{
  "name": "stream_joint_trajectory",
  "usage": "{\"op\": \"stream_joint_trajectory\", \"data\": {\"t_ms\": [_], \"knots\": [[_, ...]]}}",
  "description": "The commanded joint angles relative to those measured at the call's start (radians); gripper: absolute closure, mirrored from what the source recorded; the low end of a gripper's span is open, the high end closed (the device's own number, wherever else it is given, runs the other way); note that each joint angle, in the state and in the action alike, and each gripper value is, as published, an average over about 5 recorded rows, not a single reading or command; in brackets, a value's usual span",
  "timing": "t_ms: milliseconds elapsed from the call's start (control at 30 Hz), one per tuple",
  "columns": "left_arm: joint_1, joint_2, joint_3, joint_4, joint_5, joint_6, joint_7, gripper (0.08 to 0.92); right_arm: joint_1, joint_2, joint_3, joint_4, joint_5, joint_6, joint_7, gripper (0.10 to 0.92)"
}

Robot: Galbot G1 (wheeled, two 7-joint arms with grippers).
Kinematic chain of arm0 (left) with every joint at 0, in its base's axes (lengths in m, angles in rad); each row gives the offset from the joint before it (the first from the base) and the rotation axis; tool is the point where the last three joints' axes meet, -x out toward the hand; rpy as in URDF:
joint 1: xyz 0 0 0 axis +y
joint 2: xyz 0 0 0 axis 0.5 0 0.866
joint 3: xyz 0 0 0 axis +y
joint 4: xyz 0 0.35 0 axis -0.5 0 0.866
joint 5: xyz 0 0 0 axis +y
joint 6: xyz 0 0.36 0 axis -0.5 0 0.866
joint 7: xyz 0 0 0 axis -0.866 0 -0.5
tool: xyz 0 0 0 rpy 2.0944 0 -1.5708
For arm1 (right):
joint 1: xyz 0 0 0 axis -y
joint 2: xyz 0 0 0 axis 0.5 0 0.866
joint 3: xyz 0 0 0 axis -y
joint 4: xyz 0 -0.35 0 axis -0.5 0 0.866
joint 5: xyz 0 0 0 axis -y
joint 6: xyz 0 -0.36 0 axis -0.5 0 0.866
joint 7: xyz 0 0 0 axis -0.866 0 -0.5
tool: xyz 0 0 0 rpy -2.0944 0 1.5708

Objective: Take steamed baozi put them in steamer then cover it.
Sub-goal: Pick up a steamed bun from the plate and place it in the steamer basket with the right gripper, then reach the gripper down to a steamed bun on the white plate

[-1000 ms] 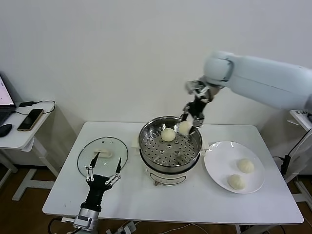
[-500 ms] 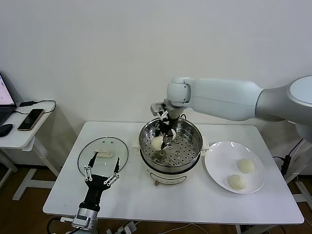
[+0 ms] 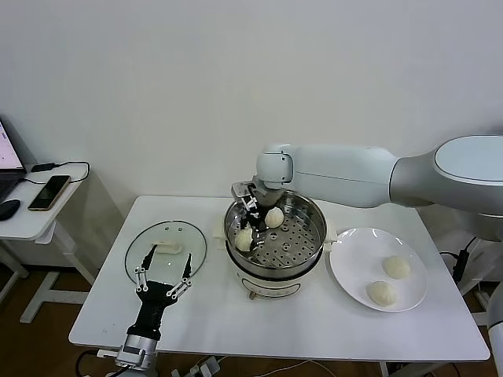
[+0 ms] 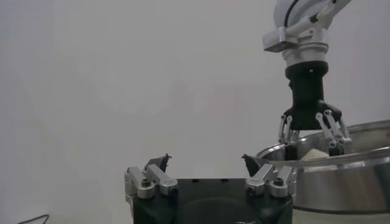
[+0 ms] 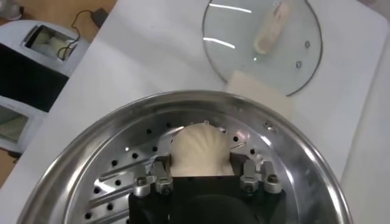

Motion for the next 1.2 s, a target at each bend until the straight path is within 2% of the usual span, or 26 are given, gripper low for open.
{"op": "stream_joint_trajectory", "data": {"t_ms": [33, 300, 533, 700, 933, 1200], "knots": [[0.000, 0.000, 0.001, -0.001, 0.000, 0.000, 0.000, 0.177, 0.023, -0.063, 0.013, 0.049, -0.009, -0.007, -0.002, 0.211], [-0.001, -0.003, 0.005, -0.005, 0.001, 0.005, 0.000, 0.177, 0.138, -0.319, 0.072, 0.162, -0.114, 0.016, -0.158, 0.203], [0.001, -0.005, 0.008, -0.012, 0.005, 0.010, 0.002, 0.177, 0.193, -0.575, 0.079, 0.149, -0.232, 0.082, -0.306, 0.203], [0.005, -0.006, 0.010, -0.018, 0.006, 0.018, 0.004, 0.177, 0.159, -0.703, 0.064, 0.128, -0.290, 0.121, -0.337, 0.203], [0.004, -0.007, 0.011, -0.021, 0.006, 0.023, 0.006, 0.177, 0.035, -0.800, 0.049, 0.131, -0.349, 0.145, -0.313, 0.203], [0.002, -0.009, 0.013, -0.020, 0.006, 0.023, 0.006, 0.177, -0.155, -0.812, 0.105, 0.109, -0.412, 0.155, -0.294, 0.203]]}}
